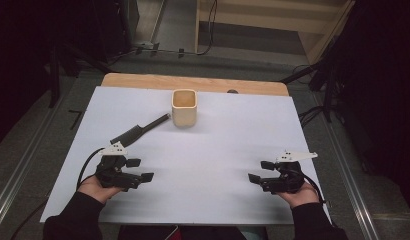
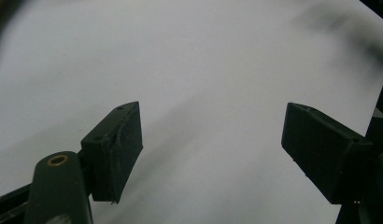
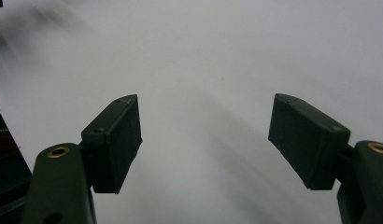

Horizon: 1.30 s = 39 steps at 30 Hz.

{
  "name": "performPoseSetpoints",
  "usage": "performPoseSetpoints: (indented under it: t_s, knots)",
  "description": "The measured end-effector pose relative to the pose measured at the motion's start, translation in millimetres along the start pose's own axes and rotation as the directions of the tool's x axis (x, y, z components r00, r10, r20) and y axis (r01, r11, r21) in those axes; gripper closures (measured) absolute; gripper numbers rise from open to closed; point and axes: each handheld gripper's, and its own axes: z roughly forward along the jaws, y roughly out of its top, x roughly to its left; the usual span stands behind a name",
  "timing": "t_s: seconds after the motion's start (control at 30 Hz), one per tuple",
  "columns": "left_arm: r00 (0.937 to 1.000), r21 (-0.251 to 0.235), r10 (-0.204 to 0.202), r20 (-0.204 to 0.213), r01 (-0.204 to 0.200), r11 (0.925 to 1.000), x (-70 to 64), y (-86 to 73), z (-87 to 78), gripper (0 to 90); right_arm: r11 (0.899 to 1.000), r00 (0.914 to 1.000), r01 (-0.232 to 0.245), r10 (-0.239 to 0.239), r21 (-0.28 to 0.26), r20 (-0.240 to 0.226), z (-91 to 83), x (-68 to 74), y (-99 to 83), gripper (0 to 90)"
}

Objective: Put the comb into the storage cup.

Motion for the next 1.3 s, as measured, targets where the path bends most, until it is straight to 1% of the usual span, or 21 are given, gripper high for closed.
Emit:
performPoseSetpoints:
  t_s: [0.2,0.33,0.37,0.43,0.63,0.97,1.3]
  knots:
    - [1.0,0.0,-0.009,0.003,0.009,1.0,1.1,0.8,0.4,21.1,1.0,1.0,0.004,-0.004,-0.007,-0.002,-0.3,-0.5,-0.3,23.5]
    - [0.9999,0.003,-0.015,0.001,0.015,0.9999,1.7,1.5,0.4,21.2,1.0,0.9999,0.001,-0.002,-0.006,-0.011,0.5,-0.1,-0.2,23.5]
    - [0.9999,0.005,-0.016,-0.001,0.016,0.9999,1.8,1.5,0.3,21.2,1.0,0.9999,-0.006,0.006,-0.005,-0.016,0.7,0.2,0.1,23.4]
    - [0.9998,0.003,-0.021,-0.001,0.021,0.9998,2.2,1.4,0.0,21.2,1.0,0.9998,-0.003,0.003,-0.001,-0.02,1.3,0.2,-0.1,23.5]
    - [0.9998,-0.003,-0.022,-0.003,0.022,0.9998,2.9,1.4,-0.1,21.3,1.0,0.9997,-0.005,0.005,0.0,-0.023,2.2,0.7,0.4,23.5]
    - [0.9996,-0.002,-0.028,0.0,0.028,0.9996,3.4,1.9,-0.1,21.3,1.0,0.9998,0.0,0.0,0.008,-0.018,2.5,0.5,0.2,23.5]
    - [0.9993,0.002,-0.037,-0.001,0.037,0.9993,3.5,2.1,0.1,21.4,1.0,0.9998,0.0,0.0,0.004,-0.019,2.5,0.6,0.1,23.5]
